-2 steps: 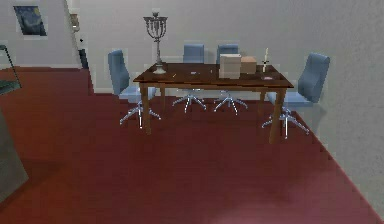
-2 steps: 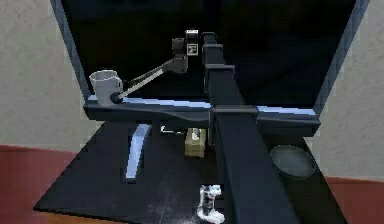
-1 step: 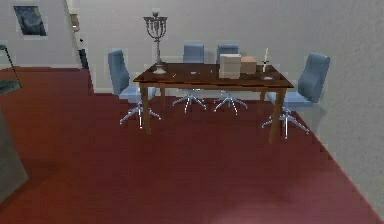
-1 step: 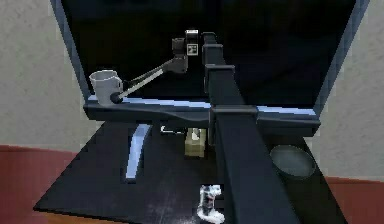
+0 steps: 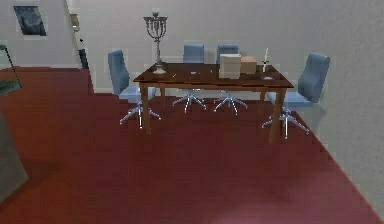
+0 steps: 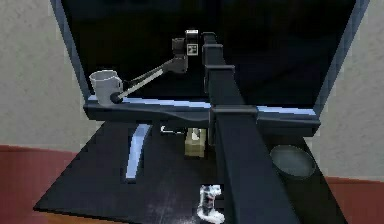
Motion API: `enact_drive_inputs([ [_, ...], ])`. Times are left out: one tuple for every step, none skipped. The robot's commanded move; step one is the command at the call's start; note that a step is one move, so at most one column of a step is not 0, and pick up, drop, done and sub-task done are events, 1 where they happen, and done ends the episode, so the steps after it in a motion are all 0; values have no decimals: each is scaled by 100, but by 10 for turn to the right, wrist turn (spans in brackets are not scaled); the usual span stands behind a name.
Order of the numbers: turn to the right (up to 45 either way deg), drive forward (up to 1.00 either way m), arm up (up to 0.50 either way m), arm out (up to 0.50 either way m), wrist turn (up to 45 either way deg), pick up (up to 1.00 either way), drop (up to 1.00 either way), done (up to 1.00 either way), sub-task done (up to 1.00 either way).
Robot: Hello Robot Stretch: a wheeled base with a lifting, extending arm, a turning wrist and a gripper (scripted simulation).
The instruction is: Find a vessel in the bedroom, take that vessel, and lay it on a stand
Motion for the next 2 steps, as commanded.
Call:
enact_drive_inputs([
  [0, 0, 0, 0, 0, 0, 100, 0, 0],
  [0, 0, 0, -10, 0, 0, 0, 0, 0],
])
